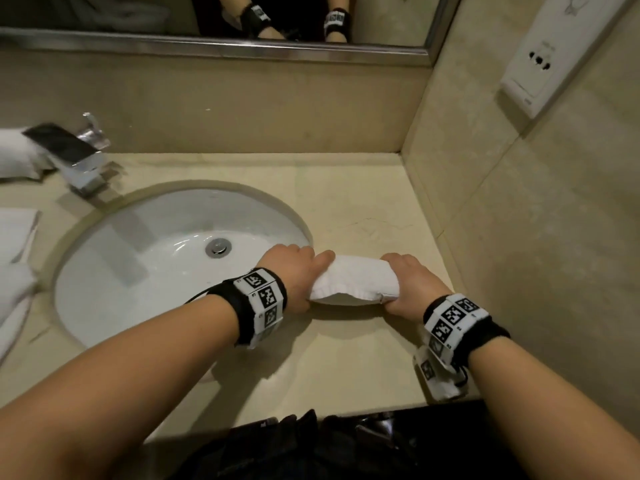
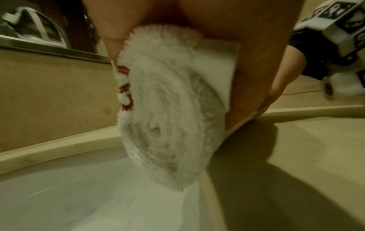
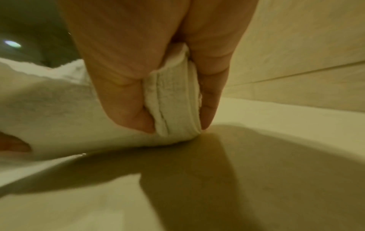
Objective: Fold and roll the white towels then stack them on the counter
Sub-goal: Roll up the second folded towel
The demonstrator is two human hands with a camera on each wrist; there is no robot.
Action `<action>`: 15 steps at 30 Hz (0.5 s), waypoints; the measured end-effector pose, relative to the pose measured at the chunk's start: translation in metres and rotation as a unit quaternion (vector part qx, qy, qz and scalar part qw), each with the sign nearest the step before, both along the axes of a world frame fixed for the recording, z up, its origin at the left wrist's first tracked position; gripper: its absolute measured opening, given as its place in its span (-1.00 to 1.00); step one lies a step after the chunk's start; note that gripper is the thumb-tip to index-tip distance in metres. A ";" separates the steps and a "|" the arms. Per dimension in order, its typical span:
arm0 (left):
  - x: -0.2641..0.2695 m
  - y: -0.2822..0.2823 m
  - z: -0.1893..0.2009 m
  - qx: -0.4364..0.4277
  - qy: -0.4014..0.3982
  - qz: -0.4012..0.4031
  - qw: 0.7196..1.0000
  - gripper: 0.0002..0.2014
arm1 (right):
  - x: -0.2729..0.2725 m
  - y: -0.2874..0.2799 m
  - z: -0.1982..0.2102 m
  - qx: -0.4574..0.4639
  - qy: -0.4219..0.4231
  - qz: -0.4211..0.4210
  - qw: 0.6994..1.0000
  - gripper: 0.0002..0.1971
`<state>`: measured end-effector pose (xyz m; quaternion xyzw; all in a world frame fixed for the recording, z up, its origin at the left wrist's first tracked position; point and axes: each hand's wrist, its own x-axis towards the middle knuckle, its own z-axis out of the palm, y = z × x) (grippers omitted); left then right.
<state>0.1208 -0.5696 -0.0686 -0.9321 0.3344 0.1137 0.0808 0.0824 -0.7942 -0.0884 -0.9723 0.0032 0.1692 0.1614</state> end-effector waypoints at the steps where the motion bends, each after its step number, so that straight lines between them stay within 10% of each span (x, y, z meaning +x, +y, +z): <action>1: -0.008 0.008 0.002 -0.003 0.003 0.009 1.000 -0.18 | -0.004 0.006 0.002 0.002 0.004 0.008 1.000 -0.28; 15: -0.041 0.237 0.070 0.007 -0.064 0.185 0.981 -0.20 | 0.037 0.231 0.064 0.042 -0.057 0.196 0.978 -0.38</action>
